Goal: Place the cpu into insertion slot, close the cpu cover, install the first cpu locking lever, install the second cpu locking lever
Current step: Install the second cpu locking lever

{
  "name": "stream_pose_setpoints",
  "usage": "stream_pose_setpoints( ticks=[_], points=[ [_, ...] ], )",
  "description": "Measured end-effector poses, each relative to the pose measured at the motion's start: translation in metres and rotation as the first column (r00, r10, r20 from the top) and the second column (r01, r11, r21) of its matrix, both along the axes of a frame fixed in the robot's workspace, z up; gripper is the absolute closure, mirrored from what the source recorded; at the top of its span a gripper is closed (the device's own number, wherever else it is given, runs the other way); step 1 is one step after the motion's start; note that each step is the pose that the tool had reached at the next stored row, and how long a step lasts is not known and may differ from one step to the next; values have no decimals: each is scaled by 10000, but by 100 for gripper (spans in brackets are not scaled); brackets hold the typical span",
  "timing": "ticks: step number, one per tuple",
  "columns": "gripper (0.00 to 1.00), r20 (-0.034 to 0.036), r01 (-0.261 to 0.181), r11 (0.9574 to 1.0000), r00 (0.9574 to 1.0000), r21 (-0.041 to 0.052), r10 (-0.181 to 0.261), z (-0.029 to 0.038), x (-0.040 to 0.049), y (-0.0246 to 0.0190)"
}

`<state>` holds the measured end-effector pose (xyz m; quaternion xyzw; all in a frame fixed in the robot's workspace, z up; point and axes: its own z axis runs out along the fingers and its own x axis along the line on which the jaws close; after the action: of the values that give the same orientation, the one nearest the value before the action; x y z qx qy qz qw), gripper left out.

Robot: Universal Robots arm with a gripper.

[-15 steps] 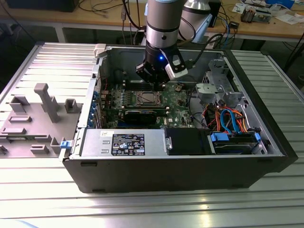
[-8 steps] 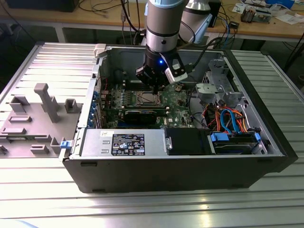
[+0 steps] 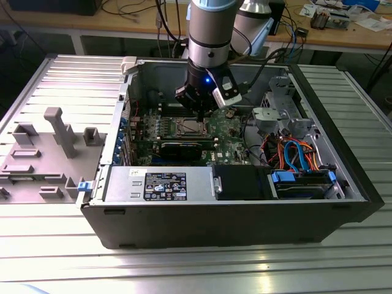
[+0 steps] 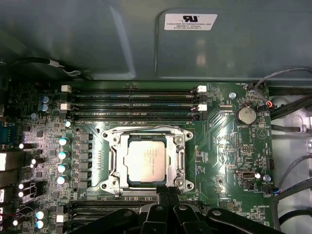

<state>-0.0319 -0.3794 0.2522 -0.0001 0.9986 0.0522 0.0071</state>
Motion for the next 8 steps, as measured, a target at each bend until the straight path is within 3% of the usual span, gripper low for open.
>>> stream_pose_setpoints(
  ticks=[6,8],
  points=[
    [89,-1,0,10000,10000,0,0,-3,0,0],
    [89,-19,-1,10000,10000,69,1,-6,1,-20]
  ],
)
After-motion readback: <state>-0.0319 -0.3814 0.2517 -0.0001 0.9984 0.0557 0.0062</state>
